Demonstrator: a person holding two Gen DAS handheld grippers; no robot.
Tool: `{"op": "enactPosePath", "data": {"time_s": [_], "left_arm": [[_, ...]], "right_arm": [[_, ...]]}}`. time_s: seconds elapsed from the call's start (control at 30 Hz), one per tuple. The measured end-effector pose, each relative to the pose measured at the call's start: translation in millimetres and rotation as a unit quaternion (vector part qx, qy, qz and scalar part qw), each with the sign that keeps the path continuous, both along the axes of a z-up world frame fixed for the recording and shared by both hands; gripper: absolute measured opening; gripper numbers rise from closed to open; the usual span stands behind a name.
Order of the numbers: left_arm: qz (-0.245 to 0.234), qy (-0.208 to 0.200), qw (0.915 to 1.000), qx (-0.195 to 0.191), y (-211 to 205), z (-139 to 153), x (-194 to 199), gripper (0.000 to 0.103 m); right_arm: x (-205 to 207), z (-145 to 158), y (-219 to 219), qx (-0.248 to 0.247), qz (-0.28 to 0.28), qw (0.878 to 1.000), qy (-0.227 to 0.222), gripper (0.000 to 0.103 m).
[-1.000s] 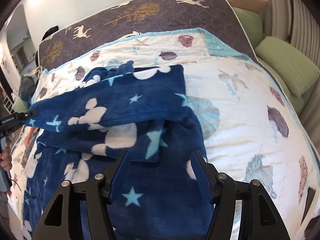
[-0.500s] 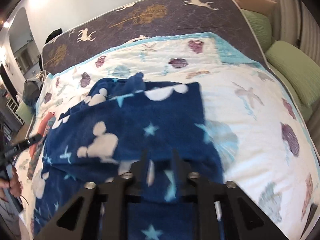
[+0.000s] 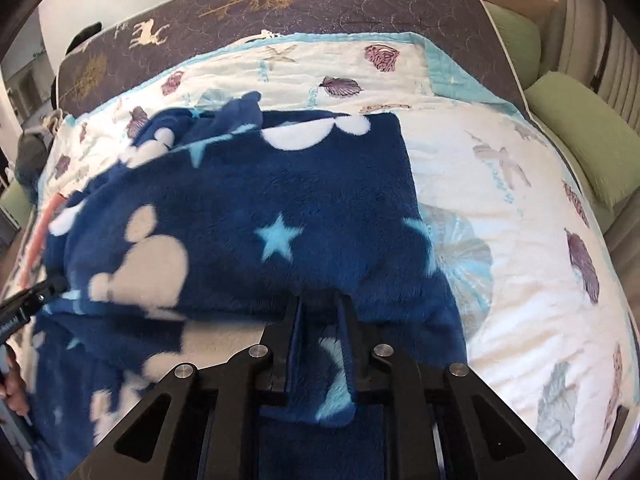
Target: Fold small clothes
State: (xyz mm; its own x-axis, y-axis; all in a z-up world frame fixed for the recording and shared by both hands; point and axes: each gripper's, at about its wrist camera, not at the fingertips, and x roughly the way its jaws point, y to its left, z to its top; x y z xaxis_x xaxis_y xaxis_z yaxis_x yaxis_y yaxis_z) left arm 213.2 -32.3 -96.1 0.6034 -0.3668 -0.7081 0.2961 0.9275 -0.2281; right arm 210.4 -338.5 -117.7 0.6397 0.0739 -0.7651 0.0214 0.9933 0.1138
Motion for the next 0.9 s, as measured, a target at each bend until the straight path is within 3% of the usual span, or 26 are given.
{"op": "enactPosePath", "data": {"time_s": [0.07,0.1,0.17,0.23,0.3,0.43,0.53,0.73,0.8,0.9], "left_arm": [[0.001,-0.002,0.9991,0.042,-4.2,-5.4,0.3,0.029],[0.011,0.017,0.9980,0.061,-3.3,-12.7,5.0,0.028],[0.024,0.024,0.9992,0.023,6.9,-10.2,1.9,0.028],[0.029,0.018,0.9994,-0.002,15.6,0.0,-10.8,0.028],[0.025,0.004,0.9997,0.002,22.0,10.2,-31.6,0.029],[0.016,-0.007,0.9997,0.015,37.2,20.2,-75.5,0.046],[0.011,-0.009,0.9998,0.016,46.7,22.3,-111.6,0.048],[-0.003,0.004,0.9996,0.029,52.1,10.0,-176.5,0.059],[-0.002,0.011,0.9991,0.042,53.2,2.2,-195.9,0.059],[0.001,0.031,0.9990,0.033,56.7,-8.5,-214.6,0.059]], "right_arm": [[-2.9,3.7,-6.3,-0.008,-0.009,1.000,-0.005,0.019],[1.0,-2.6,-11.2,-0.023,-0.024,0.999,0.014,0.019],[1.0,-11.1,-23.6,0.001,-0.040,0.998,0.041,0.019],[-15.9,-7.3,-34.8,0.037,-0.041,0.998,0.033,0.019],[-40.1,-0.9,-37.5,0.026,-0.032,0.999,0.023,0.019],[-94.0,0.8,-46.6,0.021,-0.018,0.999,0.024,0.020],[-132.7,0.3,-56.0,0.031,-0.021,0.999,0.022,0.020],[-202.6,-6.9,-68.2,0.044,-0.046,0.998,0.021,0.023],[-221.8,-13.6,-73.9,0.057,-0.056,0.997,0.023,0.024],[-247.8,-24.2,-80.1,0.079,-0.067,0.994,0.025,0.031]]}}
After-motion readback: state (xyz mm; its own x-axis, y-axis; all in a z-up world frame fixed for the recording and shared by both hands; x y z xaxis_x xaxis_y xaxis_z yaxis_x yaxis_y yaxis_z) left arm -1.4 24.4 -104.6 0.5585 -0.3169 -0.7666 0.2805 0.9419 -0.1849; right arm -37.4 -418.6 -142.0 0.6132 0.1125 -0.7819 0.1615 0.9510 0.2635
